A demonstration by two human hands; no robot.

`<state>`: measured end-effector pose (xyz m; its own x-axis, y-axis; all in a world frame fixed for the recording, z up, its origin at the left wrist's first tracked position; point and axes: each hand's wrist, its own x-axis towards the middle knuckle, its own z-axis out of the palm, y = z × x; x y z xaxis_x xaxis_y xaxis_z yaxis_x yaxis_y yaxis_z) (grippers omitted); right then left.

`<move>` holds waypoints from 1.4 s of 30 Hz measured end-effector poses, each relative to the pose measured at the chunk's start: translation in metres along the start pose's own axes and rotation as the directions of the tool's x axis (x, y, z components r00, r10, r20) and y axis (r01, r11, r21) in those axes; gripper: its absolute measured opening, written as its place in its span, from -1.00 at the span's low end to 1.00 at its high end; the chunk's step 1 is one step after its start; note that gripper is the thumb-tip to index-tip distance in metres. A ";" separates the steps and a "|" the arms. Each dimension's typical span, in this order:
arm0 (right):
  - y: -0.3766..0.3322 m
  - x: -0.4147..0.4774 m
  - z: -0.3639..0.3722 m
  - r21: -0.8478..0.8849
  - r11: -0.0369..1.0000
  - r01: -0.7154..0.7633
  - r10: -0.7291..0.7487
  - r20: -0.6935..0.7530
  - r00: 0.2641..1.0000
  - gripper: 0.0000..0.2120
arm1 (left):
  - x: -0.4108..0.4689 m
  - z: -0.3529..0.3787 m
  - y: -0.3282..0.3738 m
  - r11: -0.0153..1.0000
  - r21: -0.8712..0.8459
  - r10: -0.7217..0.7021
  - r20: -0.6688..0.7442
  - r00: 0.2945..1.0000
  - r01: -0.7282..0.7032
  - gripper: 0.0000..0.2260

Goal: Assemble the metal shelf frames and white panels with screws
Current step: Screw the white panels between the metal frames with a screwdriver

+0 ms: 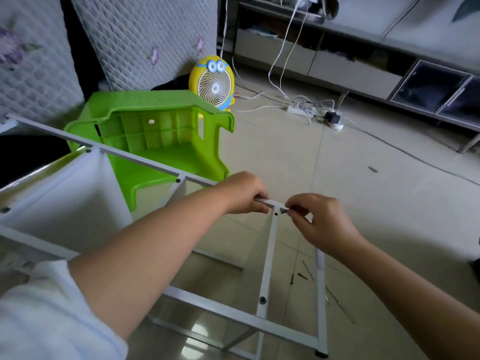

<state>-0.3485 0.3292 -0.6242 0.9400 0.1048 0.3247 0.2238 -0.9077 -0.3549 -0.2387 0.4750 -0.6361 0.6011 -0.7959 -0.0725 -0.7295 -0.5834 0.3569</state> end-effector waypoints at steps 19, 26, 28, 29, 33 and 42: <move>-0.027 0.035 -0.014 -0.439 0.885 0.154 0.096 0.498 0.862 -0.75 | -0.017 0.002 -0.020 0.949 -0.314 -0.097 -0.286 0.953 0.003 -0.85; -0.032 0.044 -0.013 -0.518 0.812 0.269 0.136 0.617 0.775 -0.76 | -0.017 -0.001 -0.019 0.949 -0.316 -0.109 -0.256 0.960 0.023 -0.84; -0.031 0.045 -0.012 -0.519 0.814 0.261 0.163 0.636 0.755 -0.76 | -0.017 -0.001 -0.019 0.945 -0.327 -0.114 -0.245 0.963 0.029 -0.83; -0.032 0.046 -0.012 -0.521 0.814 0.259 0.170 0.639 0.750 -0.77 | -0.017 -0.001 -0.019 0.943 -0.330 -0.117 -0.239 0.964 0.032 -0.83; -0.034 0.047 -0.010 -0.547 0.787 0.284 0.184 0.648 0.739 -0.78 | -0.018 -0.002 -0.019 0.935 -0.352 -0.122 -0.219 0.968 0.038 -0.83; -0.036 0.033 -0.001 -0.591 0.772 0.236 0.196 0.573 0.796 -0.81 | -0.020 -0.001 -0.019 0.937 -0.348 -0.113 -0.229 0.967 0.027 -0.82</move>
<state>-0.3260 0.3648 -0.5996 0.9393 0.1385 -0.3139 0.2422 -0.9157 0.3208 -0.2367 0.5020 -0.6400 0.7382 -0.6667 0.1024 -0.5535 -0.5119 0.6570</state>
